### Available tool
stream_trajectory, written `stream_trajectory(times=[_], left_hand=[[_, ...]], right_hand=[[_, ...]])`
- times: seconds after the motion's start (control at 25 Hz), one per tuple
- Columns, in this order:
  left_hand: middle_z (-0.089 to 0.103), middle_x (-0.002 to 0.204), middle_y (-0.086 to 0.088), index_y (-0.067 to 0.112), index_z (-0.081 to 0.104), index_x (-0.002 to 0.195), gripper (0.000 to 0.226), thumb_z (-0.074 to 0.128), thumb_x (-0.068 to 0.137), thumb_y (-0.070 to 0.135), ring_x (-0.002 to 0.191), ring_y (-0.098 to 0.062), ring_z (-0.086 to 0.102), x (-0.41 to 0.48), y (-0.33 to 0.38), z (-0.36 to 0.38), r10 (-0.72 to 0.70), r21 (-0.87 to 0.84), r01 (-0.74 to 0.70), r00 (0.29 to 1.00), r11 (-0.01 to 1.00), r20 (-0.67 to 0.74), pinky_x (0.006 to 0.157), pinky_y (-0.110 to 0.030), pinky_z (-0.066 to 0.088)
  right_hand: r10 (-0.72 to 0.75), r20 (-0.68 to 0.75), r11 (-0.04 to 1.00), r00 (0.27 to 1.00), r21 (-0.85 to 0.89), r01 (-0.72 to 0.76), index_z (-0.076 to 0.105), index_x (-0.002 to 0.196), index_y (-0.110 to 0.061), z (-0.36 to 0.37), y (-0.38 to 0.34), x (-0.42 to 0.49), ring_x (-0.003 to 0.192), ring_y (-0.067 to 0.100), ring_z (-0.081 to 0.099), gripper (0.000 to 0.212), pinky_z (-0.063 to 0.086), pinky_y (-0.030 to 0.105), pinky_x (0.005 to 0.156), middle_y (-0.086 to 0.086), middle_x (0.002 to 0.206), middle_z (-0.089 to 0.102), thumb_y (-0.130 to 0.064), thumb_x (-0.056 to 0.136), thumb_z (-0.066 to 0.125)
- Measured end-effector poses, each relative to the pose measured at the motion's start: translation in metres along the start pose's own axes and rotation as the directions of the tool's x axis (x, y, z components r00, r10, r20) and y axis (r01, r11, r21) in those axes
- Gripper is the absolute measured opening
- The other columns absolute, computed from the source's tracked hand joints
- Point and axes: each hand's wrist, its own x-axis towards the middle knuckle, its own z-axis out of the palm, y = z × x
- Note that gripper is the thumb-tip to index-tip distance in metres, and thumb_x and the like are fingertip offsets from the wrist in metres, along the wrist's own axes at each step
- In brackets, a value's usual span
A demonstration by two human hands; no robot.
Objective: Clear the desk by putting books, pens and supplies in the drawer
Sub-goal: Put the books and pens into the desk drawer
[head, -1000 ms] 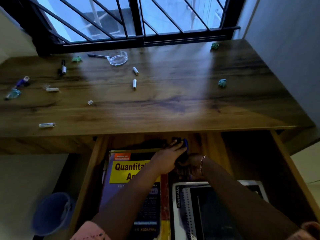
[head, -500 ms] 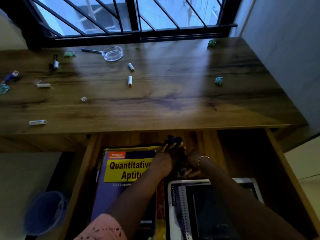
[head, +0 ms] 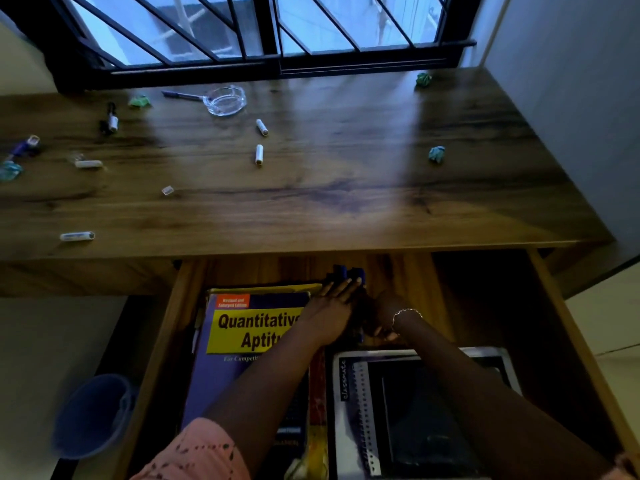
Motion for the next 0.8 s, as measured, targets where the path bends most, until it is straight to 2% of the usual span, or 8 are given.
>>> stream_trajectory(times=[0.08,0.16,0.24,0.4,0.56,0.68,0.8], left_hand=[[-0.011,0.158,-0.001,0.017,-0.005,0.150,0.075,0.040,0.092,0.004,0.145,-0.016,-0.012,-0.004,0.001,-0.003,-0.025,-0.065,0.019,0.995,0.998,-0.095,0.119,-0.035,-0.005],[-0.004,0.159,-0.003,0.015,-0.005,0.150,0.078,0.043,0.089,0.004,0.146,-0.016,-0.007,-0.013,-0.001,-0.006,-0.055,-0.099,0.035,0.977,0.994,-0.205,0.119,-0.031,-0.003],[0.001,0.159,-0.005,0.013,-0.004,0.150,0.079,0.044,0.088,0.004,0.146,-0.017,-0.003,-0.023,-0.007,-0.007,-0.107,-0.121,0.075,0.953,0.990,-0.283,0.117,-0.029,-0.003],[0.005,0.159,-0.005,0.011,-0.001,0.149,0.073,0.043,0.091,0.011,0.147,-0.016,0.000,-0.042,-0.013,-0.007,-0.212,-0.167,0.162,0.913,0.973,-0.348,0.120,-0.031,0.002],[0.007,0.159,-0.005,0.010,0.004,0.149,0.069,0.039,0.091,0.002,0.147,-0.016,0.002,-0.064,-0.015,0.000,-0.254,-0.260,0.158,0.883,0.953,-0.396,0.120,-0.030,0.005],[0.006,0.159,-0.007,0.009,0.004,0.149,0.062,0.036,0.096,0.007,0.147,-0.019,0.001,-0.082,-0.013,0.008,-0.247,-0.289,0.135,0.884,0.948,-0.396,0.119,-0.031,0.009],[0.005,0.158,-0.008,0.009,0.007,0.149,0.058,0.035,0.098,0.015,0.147,-0.021,0.002,-0.105,0.001,0.015,-0.243,-0.298,0.120,0.876,0.947,-0.418,0.119,-0.032,0.010]], right_hand=[[-0.079,-0.112,0.997,0.991,-0.023,0.077,0.063,0.097,0.002,-0.003,0.003,-0.002,0.049,0.008,0.062,0.015,0.051,0.020,0.050,0.018,0.072,0.069,-0.008,0.087,0.057],[-0.169,-0.261,0.979,0.950,-0.155,0.132,0.065,0.104,-0.002,-0.005,0.006,-0.010,0.083,0.025,0.067,0.022,0.052,0.032,0.072,0.022,0.096,0.069,-0.014,0.089,0.055],[-0.249,-0.371,0.947,0.895,-0.286,0.145,0.063,0.109,-0.007,-0.008,0.008,-0.022,0.098,0.034,0.062,0.025,0.048,0.035,0.076,0.019,0.105,0.067,-0.018,0.091,0.051],[-0.359,-0.458,0.907,0.813,-0.376,0.189,0.057,0.115,-0.009,-0.006,0.011,-0.035,0.103,0.035,0.057,0.027,0.047,0.035,0.078,0.018,0.111,0.062,-0.019,0.090,0.050],[-0.394,-0.469,0.891,0.791,-0.405,0.204,0.054,0.117,-0.008,0.008,0.013,-0.060,0.107,0.036,0.052,0.030,0.045,0.035,0.084,0.016,0.120,0.052,-0.015,0.088,0.050],[-0.427,-0.459,0.878,0.779,-0.418,0.235,0.054,0.113,-0.005,0.024,0.017,-0.083,0.105,0.037,0.052,0.028,0.043,0.036,0.084,0.018,0.119,0.052,-0.016,0.087,0.052],[-0.453,-0.469,0.862,0.758,-0.446,0.240,0.053,0.117,-0.006,0.046,0.016,-0.113,0.108,0.034,0.052,0.031,0.040,0.033,0.089,0.015,0.122,0.051,-0.018,0.089,0.054]])
